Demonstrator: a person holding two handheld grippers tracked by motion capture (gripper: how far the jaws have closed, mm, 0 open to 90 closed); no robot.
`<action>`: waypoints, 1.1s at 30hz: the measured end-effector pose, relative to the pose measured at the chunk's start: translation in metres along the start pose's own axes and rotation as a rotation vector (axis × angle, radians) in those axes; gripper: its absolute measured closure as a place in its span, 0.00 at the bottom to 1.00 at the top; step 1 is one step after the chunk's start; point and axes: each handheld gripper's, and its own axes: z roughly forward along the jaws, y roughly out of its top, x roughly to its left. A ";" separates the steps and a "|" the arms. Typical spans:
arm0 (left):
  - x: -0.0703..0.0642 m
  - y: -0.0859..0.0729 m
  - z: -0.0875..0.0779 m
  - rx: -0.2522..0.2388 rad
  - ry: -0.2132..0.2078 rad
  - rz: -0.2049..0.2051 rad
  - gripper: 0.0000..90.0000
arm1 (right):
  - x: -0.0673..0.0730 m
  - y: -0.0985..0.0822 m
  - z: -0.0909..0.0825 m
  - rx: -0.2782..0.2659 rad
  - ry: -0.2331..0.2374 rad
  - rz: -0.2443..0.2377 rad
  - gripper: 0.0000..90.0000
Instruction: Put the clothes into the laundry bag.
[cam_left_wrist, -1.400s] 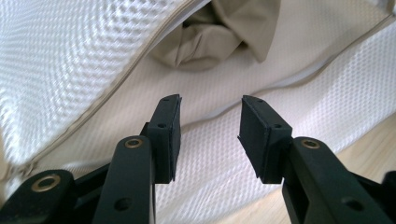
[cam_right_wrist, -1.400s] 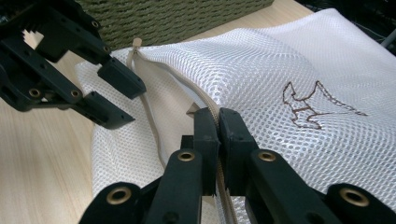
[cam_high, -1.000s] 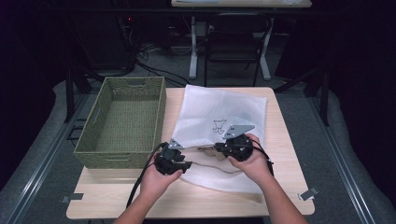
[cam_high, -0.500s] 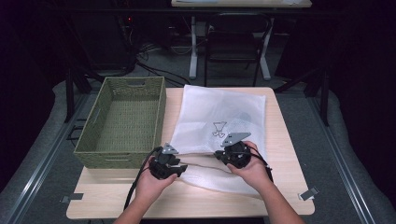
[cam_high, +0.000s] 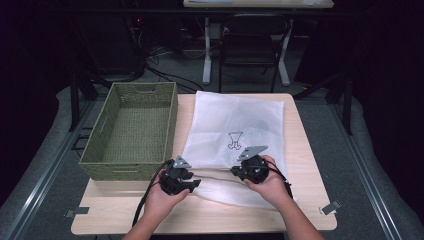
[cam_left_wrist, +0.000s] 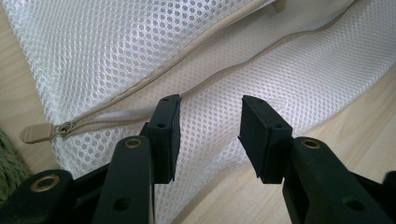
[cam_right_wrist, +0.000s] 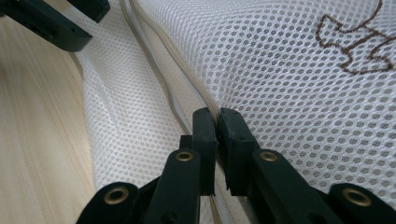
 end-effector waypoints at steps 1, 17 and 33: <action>0.000 -0.001 0.000 0.001 0.002 -0.002 0.65 | 0.000 -0.001 0.001 0.007 -0.001 0.001 0.95; 0.009 -0.009 -0.007 -0.033 0.003 -0.018 0.64 | -0.004 -0.010 0.013 0.034 -0.003 0.007 0.94; 0.012 -0.016 -0.010 -0.064 -0.013 -0.033 0.59 | 0.000 -0.004 0.004 0.012 0.012 0.004 0.65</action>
